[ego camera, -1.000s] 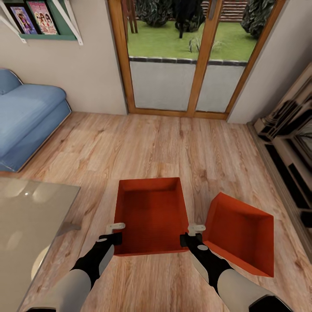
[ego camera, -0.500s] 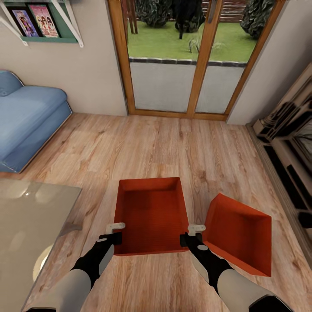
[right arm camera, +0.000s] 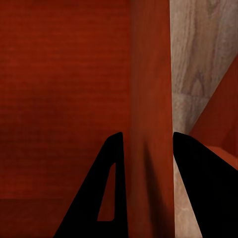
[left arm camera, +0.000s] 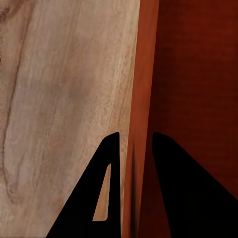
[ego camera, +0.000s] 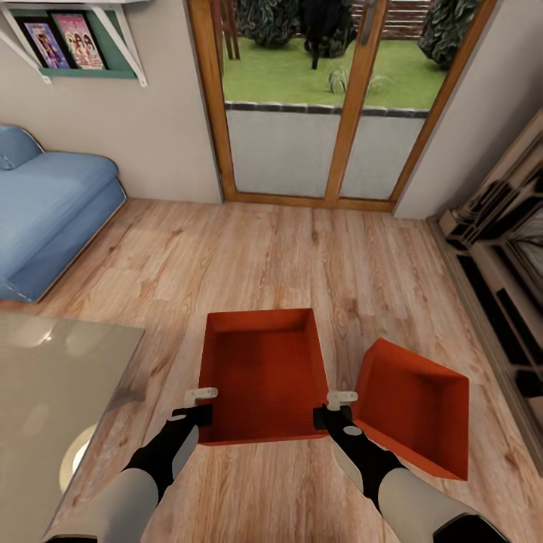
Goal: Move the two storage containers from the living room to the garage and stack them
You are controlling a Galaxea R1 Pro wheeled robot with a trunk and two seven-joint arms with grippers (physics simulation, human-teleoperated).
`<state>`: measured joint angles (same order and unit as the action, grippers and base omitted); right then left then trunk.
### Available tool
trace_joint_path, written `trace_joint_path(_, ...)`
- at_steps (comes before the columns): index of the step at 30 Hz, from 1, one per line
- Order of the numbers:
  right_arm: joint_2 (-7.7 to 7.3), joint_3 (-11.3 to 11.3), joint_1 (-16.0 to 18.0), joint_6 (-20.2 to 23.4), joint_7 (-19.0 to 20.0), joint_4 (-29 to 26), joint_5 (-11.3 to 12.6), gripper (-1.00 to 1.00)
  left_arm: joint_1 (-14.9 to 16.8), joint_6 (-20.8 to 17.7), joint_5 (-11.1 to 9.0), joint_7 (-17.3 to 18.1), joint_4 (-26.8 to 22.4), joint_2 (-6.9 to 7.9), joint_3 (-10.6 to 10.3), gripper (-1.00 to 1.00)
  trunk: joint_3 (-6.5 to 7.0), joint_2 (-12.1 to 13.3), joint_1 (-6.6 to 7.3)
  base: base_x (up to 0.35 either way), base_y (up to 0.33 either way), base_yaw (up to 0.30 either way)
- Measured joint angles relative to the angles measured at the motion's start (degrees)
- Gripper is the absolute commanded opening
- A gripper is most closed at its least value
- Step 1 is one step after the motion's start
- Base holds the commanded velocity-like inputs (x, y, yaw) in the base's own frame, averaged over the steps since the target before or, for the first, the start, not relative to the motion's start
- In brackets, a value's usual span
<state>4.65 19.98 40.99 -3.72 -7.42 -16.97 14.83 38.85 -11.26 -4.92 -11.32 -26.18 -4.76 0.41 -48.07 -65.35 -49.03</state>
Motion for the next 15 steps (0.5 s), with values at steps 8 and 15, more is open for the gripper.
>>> trace_joint_path(8,-0.01,0.03,-0.01,-0.16,0.02,0.06,0.15,-1.0,0.01,0.01,0.08,0.01,-0.04,-0.01,-0.01,-1.0,1.44,3.21,1.76,0.0,0.0,0.0)
trace_joint_path(15,0.0,-0.01,-0.01,-0.12,0.02,0.04,0.07,-1.0,0.0,0.01,0.07,0.01,-0.03,-0.01,0.0,-1.0,2.69,6.02,3.3,0.0,0.0,0.0)
